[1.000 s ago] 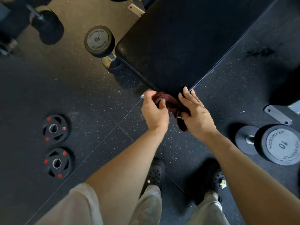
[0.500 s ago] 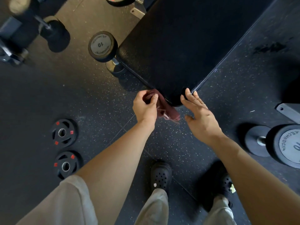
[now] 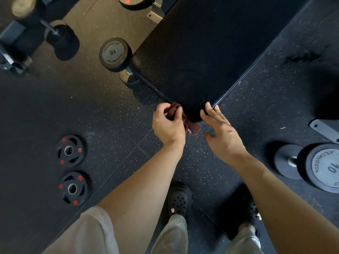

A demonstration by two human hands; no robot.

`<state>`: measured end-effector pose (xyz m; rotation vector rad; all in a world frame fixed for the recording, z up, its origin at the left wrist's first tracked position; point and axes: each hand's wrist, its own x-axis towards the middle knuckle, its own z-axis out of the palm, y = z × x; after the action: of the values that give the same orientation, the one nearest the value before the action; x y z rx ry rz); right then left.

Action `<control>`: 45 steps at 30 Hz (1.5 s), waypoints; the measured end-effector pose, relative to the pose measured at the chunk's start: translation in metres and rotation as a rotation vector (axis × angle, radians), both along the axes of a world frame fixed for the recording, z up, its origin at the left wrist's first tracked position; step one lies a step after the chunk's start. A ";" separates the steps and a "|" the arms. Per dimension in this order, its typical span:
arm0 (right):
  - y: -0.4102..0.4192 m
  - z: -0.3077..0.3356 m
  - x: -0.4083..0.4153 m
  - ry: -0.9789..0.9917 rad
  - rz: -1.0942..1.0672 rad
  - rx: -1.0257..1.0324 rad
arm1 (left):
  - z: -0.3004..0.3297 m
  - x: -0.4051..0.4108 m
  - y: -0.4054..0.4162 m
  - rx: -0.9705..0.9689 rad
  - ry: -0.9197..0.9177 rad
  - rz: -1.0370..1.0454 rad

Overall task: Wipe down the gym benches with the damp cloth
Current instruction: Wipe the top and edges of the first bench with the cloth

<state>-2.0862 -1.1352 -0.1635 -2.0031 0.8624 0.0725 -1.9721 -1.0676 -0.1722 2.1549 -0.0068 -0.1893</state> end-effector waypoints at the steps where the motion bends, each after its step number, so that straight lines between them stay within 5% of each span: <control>1: 0.000 0.001 0.000 0.002 0.003 0.003 | 0.001 0.005 -0.003 0.010 0.048 0.038; 10: 0.002 0.001 0.001 0.006 0.013 -0.007 | 0.002 0.002 -0.003 -0.048 0.298 0.166; 16: 0.003 0.000 0.003 0.019 -0.010 -0.015 | 0.004 -0.055 0.005 -0.025 0.550 -0.112; 21: -0.002 -0.004 0.000 0.009 0.001 0.003 | 0.005 -0.042 0.007 -0.114 0.270 0.164; 24: 0.000 -0.005 -0.001 -0.015 0.009 -0.005 | 0.011 -0.010 0.000 -0.038 0.186 0.139; 32: 0.012 -0.001 -0.008 -0.049 -0.069 -0.011 | 0.019 -0.043 0.023 0.045 0.376 -0.345; 40: 0.045 0.000 -0.039 -0.243 -0.381 0.240 | 0.025 -0.060 0.017 -0.088 0.539 -0.389; 45: 0.032 0.005 -0.021 -0.188 -0.619 0.161 | 0.033 -0.037 -0.001 0.086 0.061 -0.768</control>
<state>-2.1075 -1.1034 -0.1586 -1.4948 1.2682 -0.3799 -2.0093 -1.0684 -0.1391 2.1310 -0.8078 -0.7029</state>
